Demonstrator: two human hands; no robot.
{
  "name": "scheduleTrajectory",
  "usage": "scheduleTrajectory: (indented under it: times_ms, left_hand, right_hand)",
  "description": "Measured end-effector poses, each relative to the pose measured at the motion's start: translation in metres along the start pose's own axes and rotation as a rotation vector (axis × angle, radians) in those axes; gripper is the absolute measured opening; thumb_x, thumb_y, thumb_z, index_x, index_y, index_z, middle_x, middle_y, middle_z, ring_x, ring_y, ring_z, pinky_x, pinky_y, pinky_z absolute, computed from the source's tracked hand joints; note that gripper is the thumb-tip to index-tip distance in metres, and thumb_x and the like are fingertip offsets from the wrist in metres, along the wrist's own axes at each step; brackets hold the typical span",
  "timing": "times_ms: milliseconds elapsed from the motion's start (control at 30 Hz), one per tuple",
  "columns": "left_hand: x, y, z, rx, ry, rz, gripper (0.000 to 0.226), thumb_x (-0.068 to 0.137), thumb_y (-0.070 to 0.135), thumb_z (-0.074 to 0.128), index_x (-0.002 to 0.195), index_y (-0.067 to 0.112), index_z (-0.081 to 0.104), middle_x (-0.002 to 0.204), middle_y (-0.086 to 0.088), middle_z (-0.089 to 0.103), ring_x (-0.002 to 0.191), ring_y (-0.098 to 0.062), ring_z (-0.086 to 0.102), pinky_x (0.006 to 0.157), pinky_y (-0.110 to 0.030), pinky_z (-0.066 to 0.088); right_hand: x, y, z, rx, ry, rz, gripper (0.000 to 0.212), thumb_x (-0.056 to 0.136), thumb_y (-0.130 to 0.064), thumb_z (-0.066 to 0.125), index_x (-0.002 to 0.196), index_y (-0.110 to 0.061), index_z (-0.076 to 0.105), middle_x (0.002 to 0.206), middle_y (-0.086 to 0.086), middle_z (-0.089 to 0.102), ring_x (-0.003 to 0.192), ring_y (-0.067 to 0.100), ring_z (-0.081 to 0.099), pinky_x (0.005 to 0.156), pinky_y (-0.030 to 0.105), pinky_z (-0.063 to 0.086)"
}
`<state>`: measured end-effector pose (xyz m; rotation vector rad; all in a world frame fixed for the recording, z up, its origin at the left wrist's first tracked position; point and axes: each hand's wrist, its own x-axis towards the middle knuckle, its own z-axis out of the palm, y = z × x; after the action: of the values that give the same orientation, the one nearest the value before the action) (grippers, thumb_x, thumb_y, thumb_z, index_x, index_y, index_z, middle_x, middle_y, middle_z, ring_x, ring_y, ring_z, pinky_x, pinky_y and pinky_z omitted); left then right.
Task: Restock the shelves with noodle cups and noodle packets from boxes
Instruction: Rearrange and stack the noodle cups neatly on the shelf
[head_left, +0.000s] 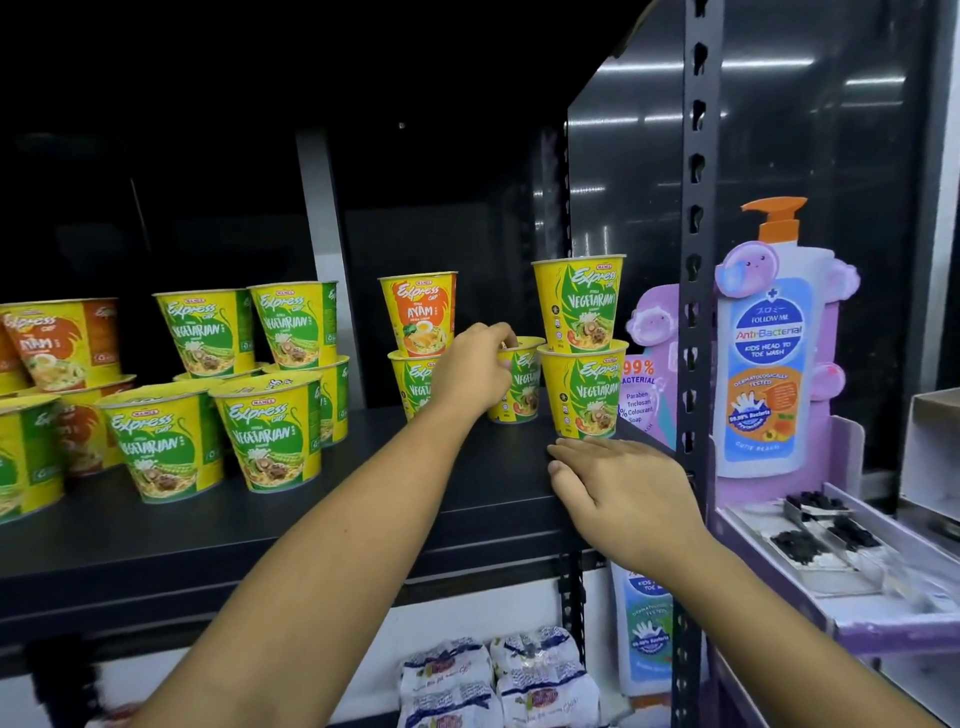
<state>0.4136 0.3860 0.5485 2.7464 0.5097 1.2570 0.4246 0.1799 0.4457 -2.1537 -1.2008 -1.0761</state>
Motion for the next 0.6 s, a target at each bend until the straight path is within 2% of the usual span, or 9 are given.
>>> scheduleTrajectory:
  times_ms: [67,133,233,300,500,600]
  left_hand:
    - [-0.0001,-0.0021,-0.0015,-0.008,-0.01,0.001,0.036,0.089,0.004,0.064,0.117,0.026,0.065,0.118,0.001,0.063,0.105,-0.024,0.061,0.076,-0.042,0.056]
    - [-0.0001,-0.0025,-0.0023,-0.03,-0.025,-0.012,0.039,0.084,0.006,0.065,0.117,0.027,0.065,0.117,0.002,0.064,0.104,-0.023,0.061,0.073,-0.04,0.056]
    - [0.0002,0.0009,-0.0003,-0.024,-0.014,-0.021,0.031,0.088,0.034,0.075,0.117,0.03,0.065,0.114,0.007,0.06,0.098,-0.018,0.059,0.073,-0.038,0.055]
    - [0.0004,0.003,0.0023,0.006,0.004,-0.005,0.032,0.09,0.045,0.075,0.116,0.028,0.064,0.113,0.007,0.058,0.096,-0.018,0.057,0.072,-0.037,0.052]
    - [0.0,-0.0055,0.0015,-0.032,0.036,-0.011,0.024,0.093,0.03,0.074,0.115,0.027,0.063,0.115,0.003,0.066,0.103,-0.024,0.062,0.075,-0.04,0.054]
    - [-0.0013,-0.0065,0.0011,-0.038,0.029,-0.007,0.028,0.092,0.034,0.075,0.117,0.027,0.064,0.117,0.004,0.065,0.105,-0.023,0.061,0.078,-0.042,0.056]
  right_hand:
    - [-0.0001,0.0002,0.0004,0.002,-0.004,-0.001,0.042,0.097,-0.041,0.04,0.096,-0.025,0.079,0.1,-0.011,0.078,0.094,0.015,0.072,0.076,0.03,0.057]
    - [0.0003,0.0004,0.001,-0.002,-0.023,0.003,0.043,0.098,-0.041,0.039,0.096,-0.024,0.078,0.1,-0.01,0.077,0.094,0.016,0.072,0.077,0.032,0.057]
    - [0.0,0.0007,0.0016,-0.004,-0.027,0.01,0.045,0.099,-0.042,0.037,0.095,-0.023,0.077,0.098,-0.009,0.077,0.093,0.017,0.071,0.076,0.033,0.057]
    - [-0.0001,0.0013,0.0022,0.002,-0.015,0.008,0.044,0.098,-0.042,0.038,0.097,-0.024,0.078,0.101,-0.01,0.077,0.094,0.016,0.072,0.077,0.034,0.057]
    - [-0.0006,0.0009,0.0034,0.022,0.019,-0.003,0.043,0.098,-0.04,0.04,0.099,-0.024,0.08,0.102,-0.01,0.078,0.095,0.015,0.073,0.079,0.033,0.058]
    - [-0.0013,0.0011,0.0032,0.02,0.027,-0.005,0.042,0.097,-0.04,0.041,0.101,-0.025,0.08,0.104,-0.01,0.078,0.096,0.014,0.073,0.079,0.032,0.058]
